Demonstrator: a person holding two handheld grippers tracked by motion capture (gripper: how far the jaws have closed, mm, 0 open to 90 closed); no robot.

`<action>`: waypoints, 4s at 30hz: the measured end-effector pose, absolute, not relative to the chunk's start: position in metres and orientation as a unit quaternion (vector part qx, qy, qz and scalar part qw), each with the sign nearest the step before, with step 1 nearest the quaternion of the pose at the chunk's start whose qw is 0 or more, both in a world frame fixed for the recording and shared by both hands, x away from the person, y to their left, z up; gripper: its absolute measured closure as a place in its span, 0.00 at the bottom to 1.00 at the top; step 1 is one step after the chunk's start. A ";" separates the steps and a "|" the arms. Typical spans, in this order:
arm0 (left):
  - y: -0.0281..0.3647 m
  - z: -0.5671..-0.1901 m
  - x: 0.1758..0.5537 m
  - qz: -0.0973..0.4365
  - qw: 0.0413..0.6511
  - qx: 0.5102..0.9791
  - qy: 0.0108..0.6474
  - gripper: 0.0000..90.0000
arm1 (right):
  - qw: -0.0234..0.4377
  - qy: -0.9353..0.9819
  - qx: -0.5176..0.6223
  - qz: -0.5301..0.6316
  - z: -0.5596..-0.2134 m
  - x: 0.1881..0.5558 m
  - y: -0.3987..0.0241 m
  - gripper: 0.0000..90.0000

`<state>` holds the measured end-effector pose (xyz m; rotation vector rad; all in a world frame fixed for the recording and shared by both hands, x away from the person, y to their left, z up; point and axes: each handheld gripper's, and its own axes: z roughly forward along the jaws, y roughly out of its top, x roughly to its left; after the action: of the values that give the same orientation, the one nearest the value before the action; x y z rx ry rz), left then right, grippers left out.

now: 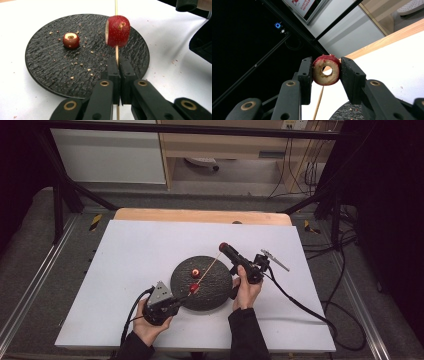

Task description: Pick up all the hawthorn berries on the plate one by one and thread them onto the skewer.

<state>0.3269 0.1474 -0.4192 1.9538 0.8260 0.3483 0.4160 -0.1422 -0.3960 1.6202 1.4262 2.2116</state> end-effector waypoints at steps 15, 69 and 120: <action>0.131 -0.415 0.330 0.142 0.488 0.784 0.357 0.98 | 0.023 0.459 0.522 0.719 -0.398 0.415 -0.140 0.71; 0.103 -0.409 0.350 0.148 0.497 0.777 0.357 0.98 | 0.012 0.510 0.508 0.695 -0.403 0.404 -0.144 0.72; 0.160 -0.411 0.346 0.138 0.466 0.812 0.323 0.98 | 0.042 0.680 0.468 0.563 -0.406 0.398 -0.160 0.20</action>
<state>0.3463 0.1596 -0.4108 1.9942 0.7930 0.3400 0.3981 -0.1600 -0.4063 1.4310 2.0824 1.7224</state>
